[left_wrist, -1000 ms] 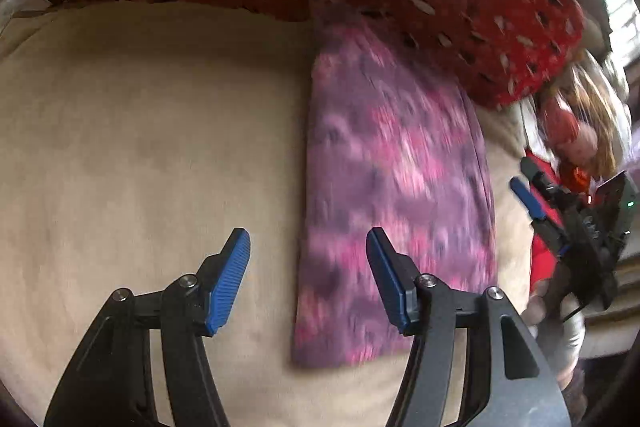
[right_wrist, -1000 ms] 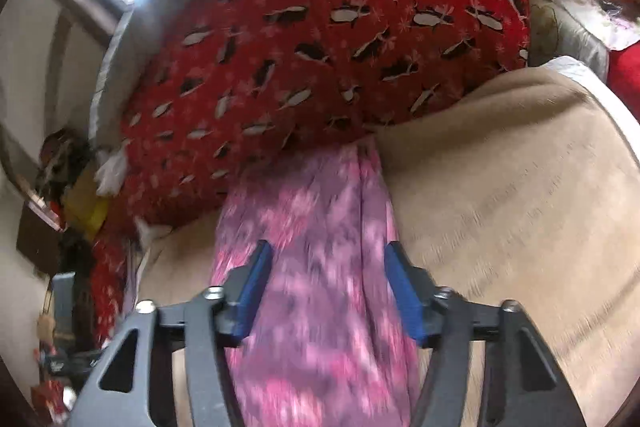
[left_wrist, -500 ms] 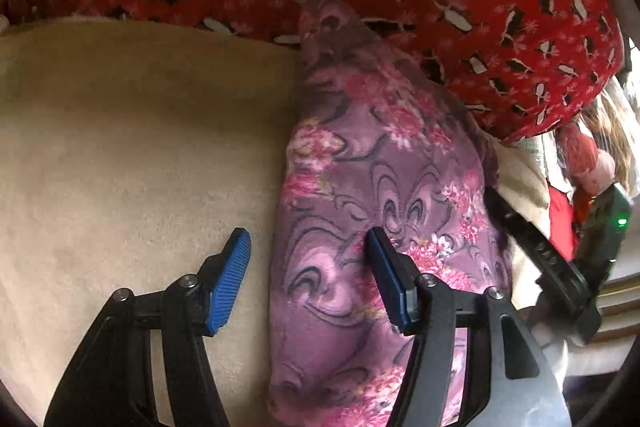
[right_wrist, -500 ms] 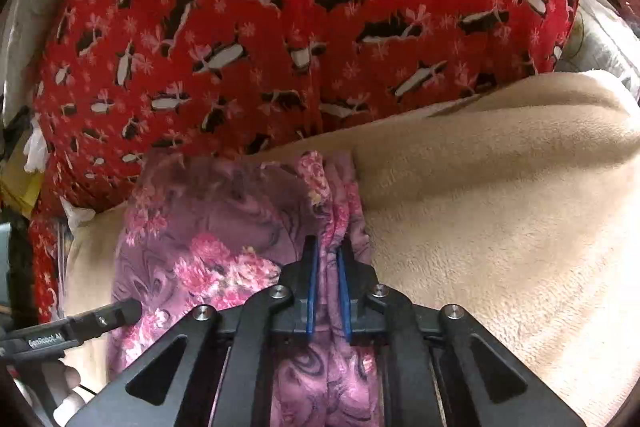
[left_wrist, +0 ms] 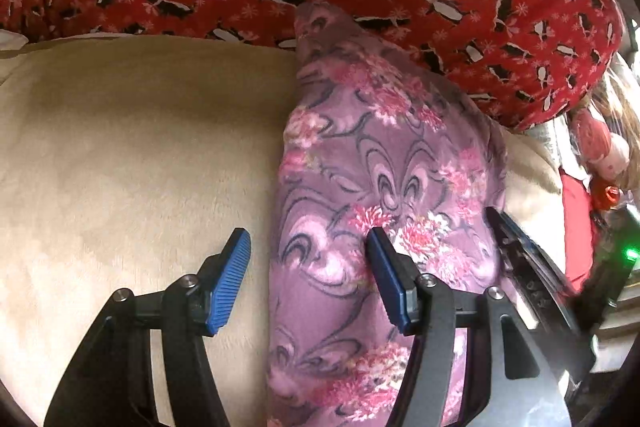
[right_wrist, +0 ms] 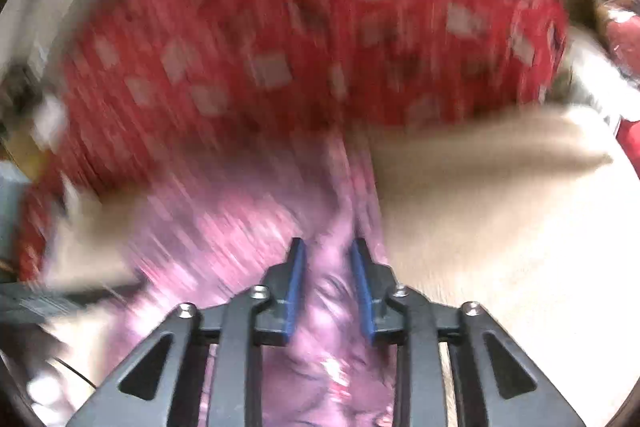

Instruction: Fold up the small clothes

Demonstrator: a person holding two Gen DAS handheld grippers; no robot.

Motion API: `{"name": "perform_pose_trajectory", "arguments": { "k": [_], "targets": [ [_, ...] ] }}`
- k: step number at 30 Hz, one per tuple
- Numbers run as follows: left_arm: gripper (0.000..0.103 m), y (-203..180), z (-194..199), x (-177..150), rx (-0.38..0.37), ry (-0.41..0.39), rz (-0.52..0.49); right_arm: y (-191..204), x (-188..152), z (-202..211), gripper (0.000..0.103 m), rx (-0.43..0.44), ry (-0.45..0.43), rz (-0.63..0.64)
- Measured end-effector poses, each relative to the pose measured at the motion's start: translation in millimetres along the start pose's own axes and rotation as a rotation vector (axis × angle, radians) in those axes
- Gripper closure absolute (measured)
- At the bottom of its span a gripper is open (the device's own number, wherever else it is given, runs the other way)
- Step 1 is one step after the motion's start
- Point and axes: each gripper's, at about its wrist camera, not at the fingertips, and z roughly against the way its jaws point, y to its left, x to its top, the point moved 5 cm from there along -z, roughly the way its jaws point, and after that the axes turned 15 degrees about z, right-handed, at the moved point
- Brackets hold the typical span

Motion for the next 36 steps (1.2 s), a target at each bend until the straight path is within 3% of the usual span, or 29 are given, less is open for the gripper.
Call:
{"name": "perform_pose_trajectory", "arguments": {
  "k": [4,7,8,10,11,14,16,18,22,26,30,32,34,35,36],
  "targets": [
    [0.044,8,18,-15,-0.045,0.002,-0.016,-5,3,24,0.073,0.045,-0.079,-0.085],
    [0.04,29,14,-37,-0.109,0.043,0.044,4,-8,46,0.073,0.097,-0.148,-0.062],
    [0.037,33,7,-41,-0.099,0.058,0.056,7,-14,43,0.071,0.087,-0.122,-0.04],
    [0.033,42,2,-47,-0.107,0.062,0.084,13,-36,18,0.069,0.064,0.016,0.021],
    [0.034,43,7,-48,-0.112,0.065,0.083,12,-37,22,0.069,0.065,-0.017,0.017],
    [0.035,49,19,-42,-0.163,0.1,0.099,-1,-32,35,0.068,0.12,-0.009,-0.084],
    [0.035,58,29,-35,-0.225,0.106,0.141,-22,-29,49,0.065,0.132,-0.068,-0.162],
    [0.035,64,28,-27,-0.28,0.132,0.182,-45,-32,53,0.047,0.158,-0.102,-0.262],
    [0.035,59,10,-26,-0.335,0.2,0.203,-63,-47,33,0.047,0.289,-0.098,-0.409],
    [0.034,42,-13,-35,-0.36,0.273,0.194,-35,-45,8,0.043,0.415,-0.041,-0.363],
    [0.026,35,-13,-38,-0.378,0.253,0.182,-6,-35,3,0.02,0.446,-0.026,-0.235],
    [0.026,33,-14,-37,-0.373,0.247,0.186,3,-28,-2,0.02,0.424,0.005,-0.176],
    [0.031,29,-13,-37,-0.347,0.232,0.176,9,-25,-3,0.03,0.384,0.02,-0.127],
    [0.043,28,-12,-36,-0.324,0.215,0.158,13,-23,-3,0.046,0.36,0.025,-0.092],
    [0.057,29,-10,-37,-0.296,0.193,0.139,17,-22,-1,0.056,0.36,0.022,-0.066]
  ]
}}
